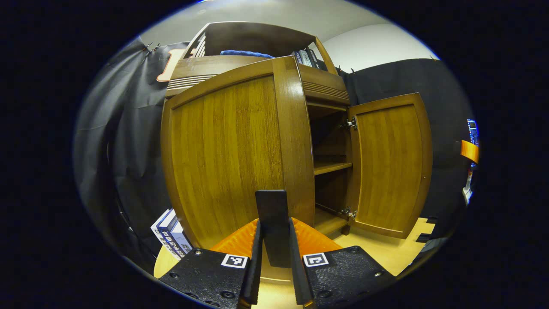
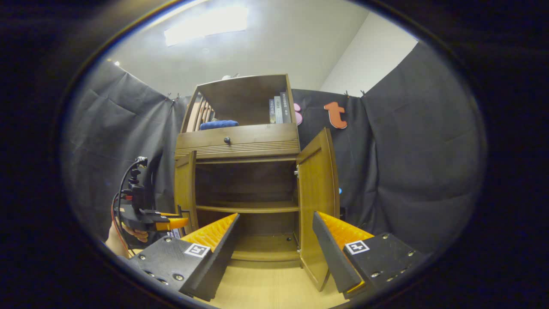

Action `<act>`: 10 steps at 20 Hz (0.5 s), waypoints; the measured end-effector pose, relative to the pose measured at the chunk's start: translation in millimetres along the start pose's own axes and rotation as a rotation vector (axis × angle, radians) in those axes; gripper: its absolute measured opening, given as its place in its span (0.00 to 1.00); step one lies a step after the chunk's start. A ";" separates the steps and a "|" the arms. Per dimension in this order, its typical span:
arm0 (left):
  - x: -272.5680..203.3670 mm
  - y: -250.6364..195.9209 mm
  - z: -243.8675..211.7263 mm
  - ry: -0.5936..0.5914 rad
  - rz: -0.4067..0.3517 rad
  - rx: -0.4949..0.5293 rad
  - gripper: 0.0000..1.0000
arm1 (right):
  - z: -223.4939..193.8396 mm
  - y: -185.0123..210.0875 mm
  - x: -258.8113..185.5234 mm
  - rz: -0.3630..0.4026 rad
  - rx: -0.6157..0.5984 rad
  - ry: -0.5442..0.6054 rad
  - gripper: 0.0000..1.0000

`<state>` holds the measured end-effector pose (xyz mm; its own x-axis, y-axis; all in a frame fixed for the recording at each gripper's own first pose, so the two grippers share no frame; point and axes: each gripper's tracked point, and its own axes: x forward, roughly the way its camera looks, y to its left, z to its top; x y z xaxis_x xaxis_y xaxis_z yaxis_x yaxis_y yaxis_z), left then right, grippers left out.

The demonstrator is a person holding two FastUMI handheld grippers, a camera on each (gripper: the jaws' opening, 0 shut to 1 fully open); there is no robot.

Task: Open the right door of the double-door shoe cabinet with the right hand, and open the left door with the left hand.

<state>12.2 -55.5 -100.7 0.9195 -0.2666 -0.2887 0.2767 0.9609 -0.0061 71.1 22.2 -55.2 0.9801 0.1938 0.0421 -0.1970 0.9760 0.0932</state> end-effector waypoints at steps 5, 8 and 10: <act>-26.4 12.3 -1.3 -0.001 0.006 -0.017 0.34 | -1.9 18.3 0.4 0.036 -0.006 0.009 0.94; -42.2 23.1 -1.6 -0.005 0.019 -0.010 0.34 | -4.9 33.3 1.1 0.064 -0.017 0.030 0.98; -52.0 30.7 -1.1 -0.011 0.030 -0.009 0.33 | -5.8 41.2 4.1 0.067 -0.025 0.038 0.98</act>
<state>-27.4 -12.1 -87.0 0.9304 -0.2381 -0.2787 0.2461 0.9692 -0.0064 67.1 63.8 -57.0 0.9650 0.2620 0.0093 -0.2620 0.9628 0.0668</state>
